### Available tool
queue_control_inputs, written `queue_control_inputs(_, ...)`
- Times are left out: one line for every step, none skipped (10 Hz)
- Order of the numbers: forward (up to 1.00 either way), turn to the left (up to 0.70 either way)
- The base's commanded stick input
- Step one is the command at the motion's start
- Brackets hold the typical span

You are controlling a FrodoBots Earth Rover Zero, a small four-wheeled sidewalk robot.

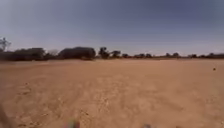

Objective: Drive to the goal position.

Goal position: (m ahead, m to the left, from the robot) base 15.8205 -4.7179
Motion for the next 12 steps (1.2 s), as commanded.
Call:
queue_control_inputs(0.7, 0.0)
queue_control_inputs(0.7, 0.0)
queue_control_inputs(0.7, 0.0)
queue_control_inputs(0.7, 0.0)
queue_control_inputs(0.7, 0.0)
queue_control_inputs(0.7, 0.0)
queue_control_inputs(0.7, 0.0)
queue_control_inputs(0.7, 0.0)
queue_control_inputs(0.7, -0.01)
queue_control_inputs(0.7, -0.13)
queue_control_inputs(0.7, -0.21)
queue_control_inputs(0.7, -0.25)
